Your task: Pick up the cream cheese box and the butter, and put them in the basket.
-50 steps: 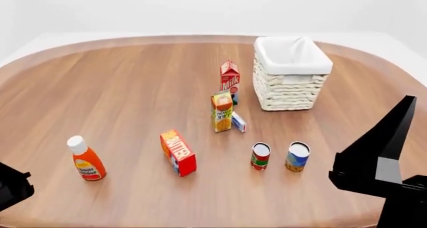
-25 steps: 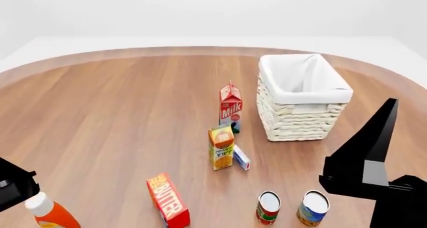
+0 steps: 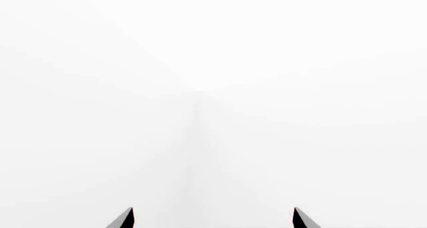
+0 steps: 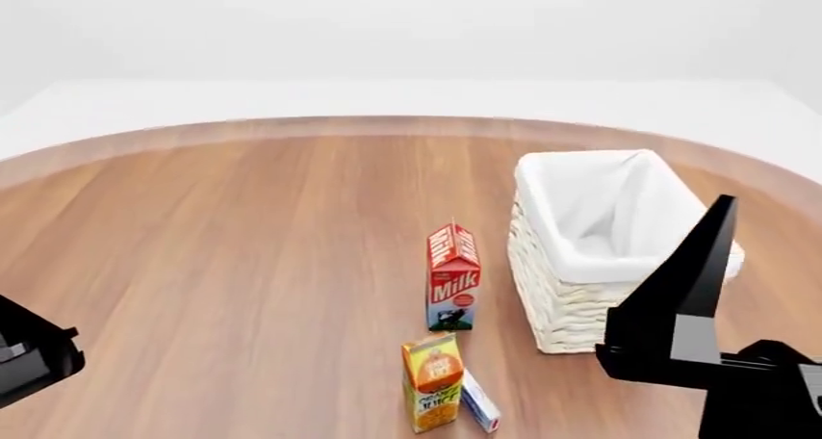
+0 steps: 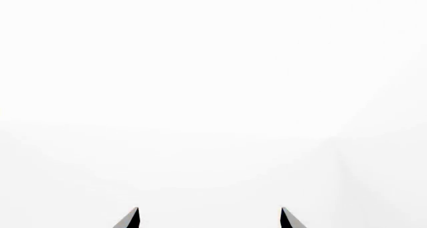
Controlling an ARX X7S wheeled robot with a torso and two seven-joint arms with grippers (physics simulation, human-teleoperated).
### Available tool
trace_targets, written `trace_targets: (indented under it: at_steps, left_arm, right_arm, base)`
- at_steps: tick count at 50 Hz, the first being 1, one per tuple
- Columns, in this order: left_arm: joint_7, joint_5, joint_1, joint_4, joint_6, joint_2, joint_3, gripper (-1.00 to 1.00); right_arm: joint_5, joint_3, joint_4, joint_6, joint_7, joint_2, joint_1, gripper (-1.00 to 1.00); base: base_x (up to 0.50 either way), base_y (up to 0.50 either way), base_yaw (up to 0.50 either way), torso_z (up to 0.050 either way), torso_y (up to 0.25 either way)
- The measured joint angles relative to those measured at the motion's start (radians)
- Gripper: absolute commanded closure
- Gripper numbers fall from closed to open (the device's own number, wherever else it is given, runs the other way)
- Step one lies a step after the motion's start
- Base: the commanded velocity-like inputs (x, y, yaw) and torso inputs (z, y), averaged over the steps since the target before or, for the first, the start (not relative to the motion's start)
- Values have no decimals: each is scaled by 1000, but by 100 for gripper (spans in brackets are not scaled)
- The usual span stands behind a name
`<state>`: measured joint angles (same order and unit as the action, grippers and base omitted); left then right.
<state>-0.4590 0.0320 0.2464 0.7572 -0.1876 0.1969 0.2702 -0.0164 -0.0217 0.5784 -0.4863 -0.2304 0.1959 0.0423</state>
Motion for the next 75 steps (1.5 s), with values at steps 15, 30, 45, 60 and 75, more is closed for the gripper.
trace_targets:
  at_steps: [15,30,45,60,75]
  left_arm:
    - [-10,-2,-1,-4,6,9,-11,-100]
    - [-19,-4,2,-7,8,19,-21,-100]
    - [-26,-5,4,-6,13,28,-31,-100]
    - [-32,-11,3,-8,19,36,-46,-100]
    - [-38,-20,0,-8,29,43,-63,-100]
  right_arm:
    - [26,12,-6,1,-10,7,1,-100]
    - [25,9,-12,27,-34,9,-3,-100]
    - [-19,-1,156,503,-27,29,-74,-100]
    - [-435,55,387,1168,-209,251,-257,-100]
    - [-1343,76,353,1431,-638,480,-498,-100]
  base:
    - [500,108,0,0,1]
    - [369,65,0,0,0]
    - [0,0,0,0,0]
    - [0,0,0,0,0]
    - [0,0,0,0,0]
